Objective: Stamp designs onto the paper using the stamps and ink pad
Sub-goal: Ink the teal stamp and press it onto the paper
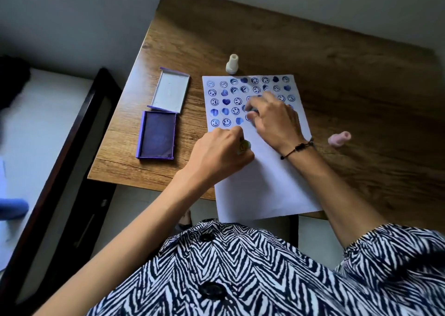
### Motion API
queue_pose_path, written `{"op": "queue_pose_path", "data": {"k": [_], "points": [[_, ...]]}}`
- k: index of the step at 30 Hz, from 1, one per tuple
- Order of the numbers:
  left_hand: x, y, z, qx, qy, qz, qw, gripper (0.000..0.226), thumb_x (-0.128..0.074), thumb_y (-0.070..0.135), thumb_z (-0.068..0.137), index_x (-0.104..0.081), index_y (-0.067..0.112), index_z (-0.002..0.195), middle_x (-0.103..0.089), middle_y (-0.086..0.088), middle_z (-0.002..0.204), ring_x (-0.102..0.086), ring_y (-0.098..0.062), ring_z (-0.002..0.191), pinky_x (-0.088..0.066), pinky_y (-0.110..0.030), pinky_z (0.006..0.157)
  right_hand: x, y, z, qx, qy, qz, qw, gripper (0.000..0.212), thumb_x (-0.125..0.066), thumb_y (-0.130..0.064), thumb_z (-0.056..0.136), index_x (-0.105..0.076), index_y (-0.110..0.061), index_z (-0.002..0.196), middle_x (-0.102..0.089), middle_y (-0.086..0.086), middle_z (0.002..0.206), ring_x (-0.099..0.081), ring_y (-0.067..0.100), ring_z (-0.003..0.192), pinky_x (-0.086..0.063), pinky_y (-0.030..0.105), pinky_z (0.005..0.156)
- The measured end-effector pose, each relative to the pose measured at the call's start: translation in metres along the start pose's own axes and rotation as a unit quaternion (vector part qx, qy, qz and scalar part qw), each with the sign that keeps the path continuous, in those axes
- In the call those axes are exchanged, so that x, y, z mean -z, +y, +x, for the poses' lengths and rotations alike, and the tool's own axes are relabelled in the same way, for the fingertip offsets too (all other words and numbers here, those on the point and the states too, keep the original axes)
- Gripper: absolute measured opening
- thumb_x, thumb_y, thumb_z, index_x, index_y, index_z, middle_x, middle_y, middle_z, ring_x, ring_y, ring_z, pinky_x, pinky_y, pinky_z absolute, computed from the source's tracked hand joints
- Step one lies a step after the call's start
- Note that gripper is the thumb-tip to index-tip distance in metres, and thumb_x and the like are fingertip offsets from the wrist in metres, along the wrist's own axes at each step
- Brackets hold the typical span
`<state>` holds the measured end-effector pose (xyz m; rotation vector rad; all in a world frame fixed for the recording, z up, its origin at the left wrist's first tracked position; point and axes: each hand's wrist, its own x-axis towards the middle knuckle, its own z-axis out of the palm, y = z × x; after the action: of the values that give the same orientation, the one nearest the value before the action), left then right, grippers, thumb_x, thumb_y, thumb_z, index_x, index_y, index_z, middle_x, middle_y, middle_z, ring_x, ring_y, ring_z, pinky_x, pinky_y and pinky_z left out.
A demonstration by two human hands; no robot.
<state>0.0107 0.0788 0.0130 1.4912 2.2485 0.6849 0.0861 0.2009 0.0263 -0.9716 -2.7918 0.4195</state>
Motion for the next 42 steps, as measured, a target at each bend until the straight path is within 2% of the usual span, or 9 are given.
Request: {"op": "queue_pose_path", "data": {"k": [6,9,11,15,20,31,36,39,42], "points": [[0.004,0.003,-0.001,0.011,0.009,-0.013,1.0,0.026,-0.05,0.031,0.078,-0.057,0.01,0.092,-0.069,-0.015,0.09,-0.058,-0.04,0.081,-0.049,-0.04,0.068,0.018,0.018,-0.041,-0.084,0.194,0.191,0.959,0.02,-0.048,-0.01,0.087,-0.065,-0.008,0.097,-0.064,0.02,0.099,-0.064,0.039,0.076,-0.054,0.053,0.069],[0.01,0.003,-0.001,0.011,0.004,-0.054,0.998,0.023,-0.054,0.024,0.079,-0.06,0.008,0.094,-0.071,-0.014,0.091,-0.061,-0.036,0.085,-0.048,-0.036,0.074,0.012,0.014,-0.056,-0.098,0.169,0.247,0.949,0.016,-0.049,-0.004,0.09,-0.064,-0.007,0.095,-0.065,0.02,0.097,-0.062,0.031,0.065,-0.057,0.039,0.059],[0.015,0.001,-0.003,0.036,0.019,-0.18,0.983,0.019,-0.057,0.017,0.08,-0.062,0.007,0.096,-0.071,-0.011,0.096,-0.065,-0.026,0.09,-0.046,-0.026,0.077,0.007,0.006,-0.062,-0.11,0.142,0.312,0.933,0.016,-0.05,-0.003,0.091,-0.063,-0.011,0.094,-0.065,0.014,0.09,-0.058,0.022,0.057,-0.055,0.028,0.052],[0.015,0.004,-0.012,0.085,0.021,-0.42,0.903,0.012,-0.059,0.011,0.083,-0.063,0.009,0.094,-0.065,-0.007,0.091,-0.059,-0.012,0.085,-0.046,-0.031,0.083,0.004,-0.011,-0.066,-0.127,0.109,0.435,0.885,0.017,-0.052,-0.007,0.091,-0.061,-0.021,0.091,-0.063,-0.007,0.079,-0.062,0.015,0.057,-0.06,0.041,0.061],[0.012,0.008,-0.014,0.095,-0.001,-0.524,0.846,0.014,-0.055,0.009,0.085,-0.063,0.012,0.096,-0.064,-0.004,0.086,-0.057,-0.014,0.08,-0.048,-0.028,0.081,0.006,-0.024,-0.067,-0.109,0.102,0.443,0.884,0.013,-0.051,-0.007,0.092,-0.062,-0.01,0.098,-0.065,0.004,0.089,-0.066,0.022,0.068,-0.061,0.044,0.065],[0.01,0.018,-0.011,0.066,0.054,-0.458,0.885,0.01,-0.058,0.012,0.084,-0.063,0.009,0.092,-0.064,-0.001,0.076,-0.059,-0.004,0.068,-0.049,-0.024,0.072,0.006,-0.028,-0.066,-0.124,0.157,0.442,0.875,0.011,-0.051,-0.009,0.092,-0.061,-0.006,0.096,-0.061,-0.009,0.076,-0.063,0.009,0.055,-0.058,0.03,0.057],[0.011,0.02,-0.005,0.053,0.074,-0.433,0.897,0.012,-0.056,0.013,0.085,-0.064,0.008,0.092,-0.065,0.002,0.073,-0.06,-0.001,0.066,-0.051,-0.021,0.069,0.006,-0.03,-0.061,-0.101,0.184,0.426,0.88,0.011,-0.05,-0.009,0.093,-0.059,-0.005,0.096,-0.062,-0.002,0.081,-0.063,0.003,0.054,-0.054,0.013,0.052],[0.012,0.017,0.008,0.058,0.095,-0.353,0.929,0.019,-0.057,0.02,0.083,-0.064,0.006,0.093,-0.067,-0.011,0.077,-0.059,-0.015,0.073,-0.054,-0.044,0.078,0.01,-0.025,-0.045,-0.082,0.161,0.396,0.9,0.011,-0.051,-0.009,0.092,-0.06,-0.003,0.095,-0.064,0.005,0.086,-0.066,0.015,0.06,-0.055,0.017,0.05],[0.014,0.014,0.029,0.105,0.146,-0.331,0.926,0.025,-0.06,0.017,0.083,-0.065,0.005,0.104,-0.071,-0.017,0.096,-0.064,-0.022,0.085,-0.053,-0.045,0.086,0.016,-0.013,-0.004,-0.045,0.151,0.306,0.939,0.012,-0.052,-0.009,0.091,-0.062,-0.003,0.093,-0.069,0.016,0.091,-0.067,0.028,0.071,-0.056,0.032,0.058]]}}
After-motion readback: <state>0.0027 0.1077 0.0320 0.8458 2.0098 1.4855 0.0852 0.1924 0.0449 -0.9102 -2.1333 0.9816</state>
